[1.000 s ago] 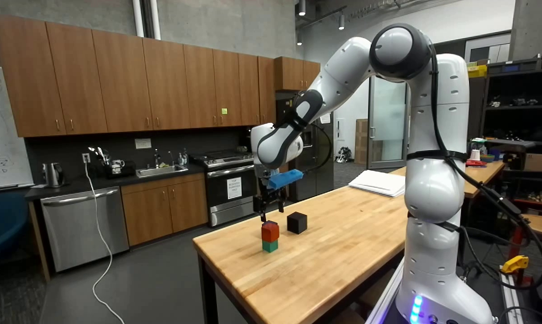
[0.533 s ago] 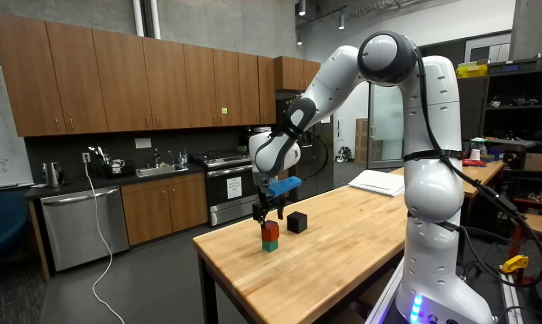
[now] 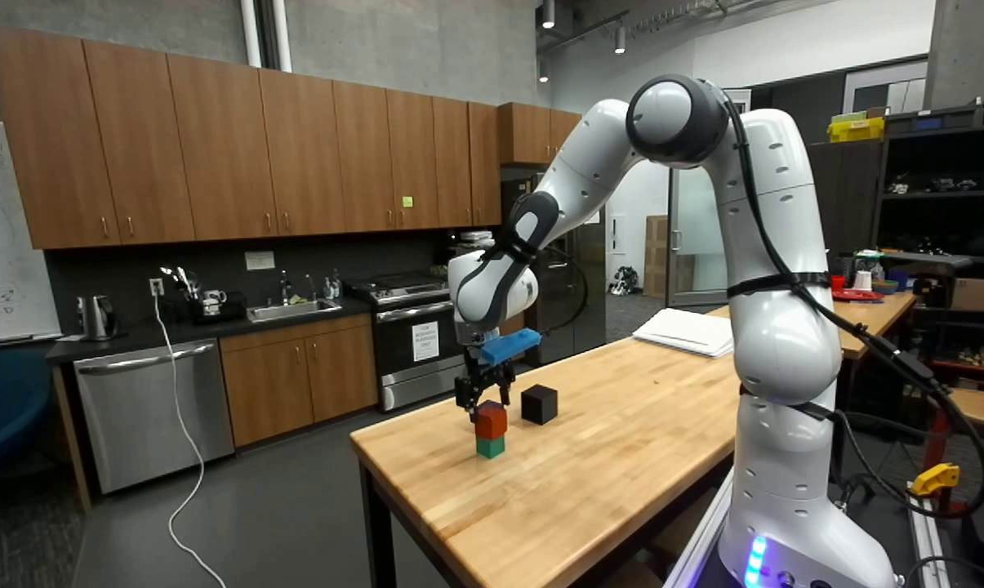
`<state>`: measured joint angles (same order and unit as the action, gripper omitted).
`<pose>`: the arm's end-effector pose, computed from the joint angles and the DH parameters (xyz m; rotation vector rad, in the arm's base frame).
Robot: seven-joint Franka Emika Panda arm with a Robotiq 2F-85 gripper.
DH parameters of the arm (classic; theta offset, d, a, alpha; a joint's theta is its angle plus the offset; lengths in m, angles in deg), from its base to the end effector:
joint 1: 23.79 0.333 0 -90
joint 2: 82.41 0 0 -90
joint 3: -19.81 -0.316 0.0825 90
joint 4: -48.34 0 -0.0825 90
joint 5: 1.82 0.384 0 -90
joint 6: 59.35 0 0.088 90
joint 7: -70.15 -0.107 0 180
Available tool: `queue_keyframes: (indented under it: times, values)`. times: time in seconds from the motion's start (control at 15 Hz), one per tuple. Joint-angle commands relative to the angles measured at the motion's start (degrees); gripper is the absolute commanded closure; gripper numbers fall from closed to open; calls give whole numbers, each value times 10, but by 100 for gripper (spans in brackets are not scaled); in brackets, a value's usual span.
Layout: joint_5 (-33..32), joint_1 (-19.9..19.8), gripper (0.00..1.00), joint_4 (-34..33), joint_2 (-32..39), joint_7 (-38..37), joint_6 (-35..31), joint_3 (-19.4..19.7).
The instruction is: Swap the orange and green blocks' positions
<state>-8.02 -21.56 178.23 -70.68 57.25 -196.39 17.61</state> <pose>0.5258 0.0399 0.2622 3.0642 -0.1014 -0.1059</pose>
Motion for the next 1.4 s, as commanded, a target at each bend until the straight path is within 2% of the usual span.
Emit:
queue_keyframes:
  times: [0.0, 0.13, 0.2, 0.47, 0.87, 1.33]
  values:
    - [-1, 5, 26, -18, 22, 8, 0, 10]
    - [3, 8, 29, -19, 25, 9, 3, 8]
    - [3, 9, 35, -20, 25, 8, 3, 8]
    - [11, 15, 68, -15, 0, 4, 13, 3]
    - [12, 17, 69, 15, -63, -11, 23, 7]
    - [-1, -4, 69, 94, -118, -21, 25, 21]
